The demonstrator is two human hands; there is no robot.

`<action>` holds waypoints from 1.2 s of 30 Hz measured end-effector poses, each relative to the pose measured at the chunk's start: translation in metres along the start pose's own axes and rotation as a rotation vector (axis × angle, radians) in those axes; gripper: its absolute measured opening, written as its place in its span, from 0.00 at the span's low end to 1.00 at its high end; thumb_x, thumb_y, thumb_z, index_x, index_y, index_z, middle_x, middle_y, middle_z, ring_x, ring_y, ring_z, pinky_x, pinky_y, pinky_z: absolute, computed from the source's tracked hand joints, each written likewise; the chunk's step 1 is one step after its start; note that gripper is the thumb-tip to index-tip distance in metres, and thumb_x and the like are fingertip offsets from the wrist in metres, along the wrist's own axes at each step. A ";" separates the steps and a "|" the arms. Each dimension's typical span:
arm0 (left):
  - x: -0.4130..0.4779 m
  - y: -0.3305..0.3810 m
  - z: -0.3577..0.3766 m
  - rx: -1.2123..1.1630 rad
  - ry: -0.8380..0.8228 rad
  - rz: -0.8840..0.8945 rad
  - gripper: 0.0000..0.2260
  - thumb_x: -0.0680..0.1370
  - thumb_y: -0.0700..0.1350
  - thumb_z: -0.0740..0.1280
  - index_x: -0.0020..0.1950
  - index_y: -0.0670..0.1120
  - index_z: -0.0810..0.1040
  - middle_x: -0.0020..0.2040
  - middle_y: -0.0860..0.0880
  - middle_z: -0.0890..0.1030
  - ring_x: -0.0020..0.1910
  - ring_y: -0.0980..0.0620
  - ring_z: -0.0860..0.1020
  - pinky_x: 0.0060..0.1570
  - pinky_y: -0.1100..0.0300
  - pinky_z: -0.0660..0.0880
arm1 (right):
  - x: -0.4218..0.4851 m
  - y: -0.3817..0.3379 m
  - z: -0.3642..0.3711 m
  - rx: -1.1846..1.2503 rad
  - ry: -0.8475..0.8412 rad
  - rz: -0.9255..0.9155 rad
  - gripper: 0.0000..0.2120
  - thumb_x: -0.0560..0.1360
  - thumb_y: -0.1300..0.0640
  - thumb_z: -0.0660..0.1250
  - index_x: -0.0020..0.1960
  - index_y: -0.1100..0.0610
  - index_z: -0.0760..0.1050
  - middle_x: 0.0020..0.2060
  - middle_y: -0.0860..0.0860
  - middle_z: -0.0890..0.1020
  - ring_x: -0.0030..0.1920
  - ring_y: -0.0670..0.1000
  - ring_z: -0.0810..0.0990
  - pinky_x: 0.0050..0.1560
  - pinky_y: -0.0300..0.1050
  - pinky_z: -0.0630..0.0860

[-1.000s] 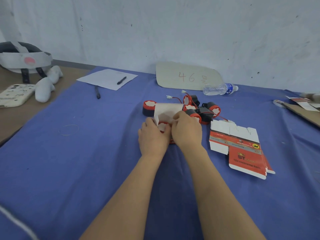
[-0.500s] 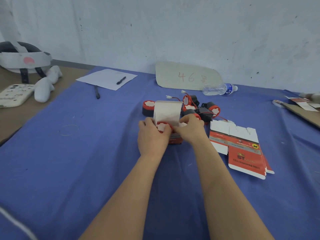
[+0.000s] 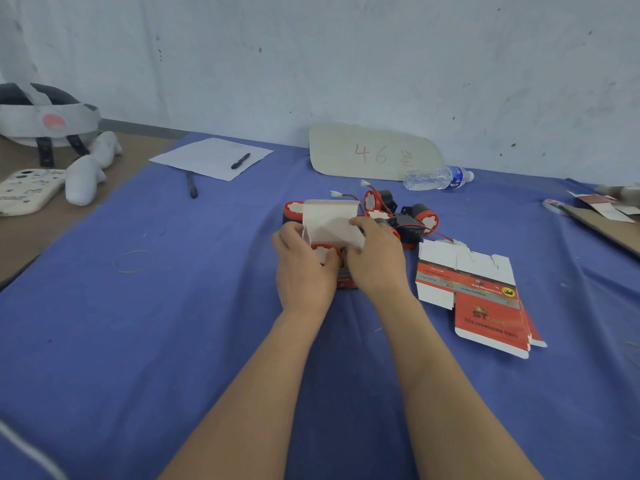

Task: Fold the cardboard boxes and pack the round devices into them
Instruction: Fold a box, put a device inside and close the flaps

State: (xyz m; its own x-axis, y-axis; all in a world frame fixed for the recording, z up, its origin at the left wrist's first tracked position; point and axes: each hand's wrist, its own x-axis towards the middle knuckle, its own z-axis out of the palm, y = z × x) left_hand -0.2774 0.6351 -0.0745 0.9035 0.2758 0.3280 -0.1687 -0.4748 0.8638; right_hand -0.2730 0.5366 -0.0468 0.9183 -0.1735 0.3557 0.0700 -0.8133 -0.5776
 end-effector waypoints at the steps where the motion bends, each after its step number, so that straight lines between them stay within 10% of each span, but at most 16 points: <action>1: 0.000 0.000 0.000 0.010 -0.003 0.008 0.20 0.75 0.45 0.69 0.62 0.44 0.64 0.61 0.47 0.66 0.44 0.51 0.68 0.38 0.56 0.65 | -0.001 0.001 0.000 -0.015 -0.007 -0.029 0.23 0.77 0.63 0.62 0.71 0.53 0.67 0.65 0.53 0.71 0.62 0.55 0.72 0.56 0.47 0.71; 8: 0.000 -0.004 0.000 0.070 -0.030 0.044 0.12 0.75 0.46 0.69 0.51 0.47 0.67 0.60 0.47 0.66 0.40 0.49 0.71 0.37 0.54 0.71 | -0.005 0.012 0.004 0.298 -0.017 0.098 0.19 0.76 0.62 0.65 0.66 0.53 0.69 0.50 0.51 0.78 0.44 0.48 0.77 0.33 0.32 0.68; 14: 0.001 -0.005 0.000 0.080 -0.027 0.048 0.11 0.76 0.46 0.69 0.50 0.48 0.66 0.60 0.47 0.67 0.41 0.49 0.72 0.37 0.56 0.71 | -0.006 0.015 0.001 0.353 -0.031 0.124 0.13 0.78 0.50 0.65 0.61 0.53 0.75 0.49 0.49 0.79 0.43 0.43 0.74 0.34 0.29 0.66; 36: 0.003 -0.004 0.001 -0.095 -0.106 0.045 0.11 0.76 0.57 0.66 0.47 0.49 0.72 0.54 0.53 0.68 0.45 0.55 0.73 0.36 0.69 0.65 | 0.001 0.016 0.016 0.453 0.079 0.339 0.13 0.75 0.63 0.63 0.38 0.50 0.64 0.36 0.50 0.74 0.35 0.49 0.71 0.31 0.40 0.68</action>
State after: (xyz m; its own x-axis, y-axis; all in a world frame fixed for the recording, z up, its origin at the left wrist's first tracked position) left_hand -0.2739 0.6371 -0.0769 0.9298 0.1639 0.3296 -0.2420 -0.4024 0.8829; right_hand -0.2651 0.5318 -0.0676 0.8877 -0.4387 0.1398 -0.0473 -0.3888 -0.9201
